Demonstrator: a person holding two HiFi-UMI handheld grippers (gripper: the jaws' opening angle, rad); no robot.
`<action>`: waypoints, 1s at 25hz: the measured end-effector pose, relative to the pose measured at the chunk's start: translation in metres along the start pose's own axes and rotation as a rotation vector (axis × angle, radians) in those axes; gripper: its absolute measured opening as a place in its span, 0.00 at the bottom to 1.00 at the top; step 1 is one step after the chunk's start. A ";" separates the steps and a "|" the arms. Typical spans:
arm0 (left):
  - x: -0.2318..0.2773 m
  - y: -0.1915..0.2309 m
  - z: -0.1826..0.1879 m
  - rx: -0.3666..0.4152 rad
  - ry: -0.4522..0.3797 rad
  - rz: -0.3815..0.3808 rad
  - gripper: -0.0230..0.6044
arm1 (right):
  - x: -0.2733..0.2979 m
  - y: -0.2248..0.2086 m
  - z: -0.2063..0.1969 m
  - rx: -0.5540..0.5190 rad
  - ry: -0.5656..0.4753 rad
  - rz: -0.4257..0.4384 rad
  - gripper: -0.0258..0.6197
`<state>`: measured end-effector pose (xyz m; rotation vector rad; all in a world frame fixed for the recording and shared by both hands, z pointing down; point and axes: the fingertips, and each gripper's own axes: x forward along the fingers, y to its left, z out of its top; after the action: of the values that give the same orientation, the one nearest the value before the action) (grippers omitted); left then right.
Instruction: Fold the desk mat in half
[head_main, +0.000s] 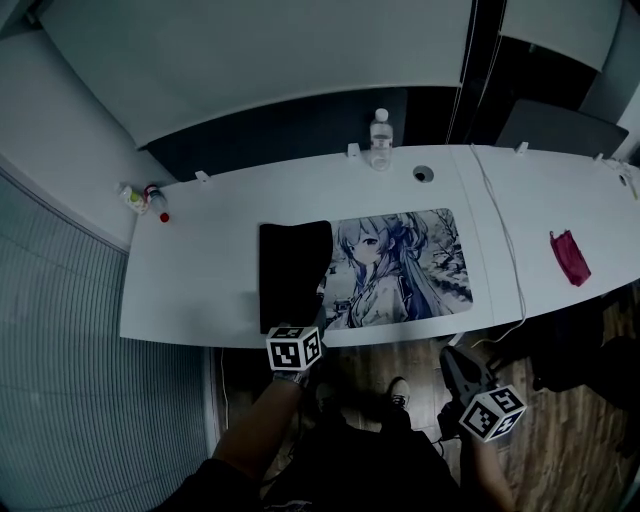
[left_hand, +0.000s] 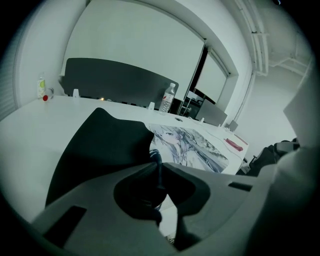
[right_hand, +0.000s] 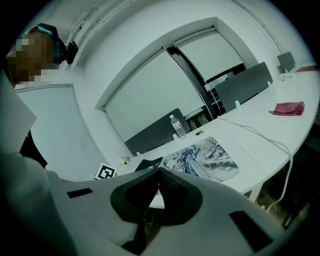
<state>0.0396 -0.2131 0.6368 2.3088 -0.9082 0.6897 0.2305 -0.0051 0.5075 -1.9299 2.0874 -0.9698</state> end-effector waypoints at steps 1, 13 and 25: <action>0.003 -0.004 0.000 0.003 0.002 -0.002 0.09 | -0.003 -0.004 0.002 0.000 -0.001 -0.002 0.08; 0.028 -0.041 -0.004 -0.001 0.006 -0.013 0.09 | -0.015 -0.037 0.019 0.000 -0.002 -0.006 0.08; 0.025 -0.054 0.005 0.022 -0.054 0.033 0.16 | -0.010 -0.055 0.026 -0.011 0.025 0.058 0.08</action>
<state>0.0960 -0.1942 0.6329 2.3470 -0.9699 0.6573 0.2920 -0.0032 0.5139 -1.8598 2.1540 -0.9784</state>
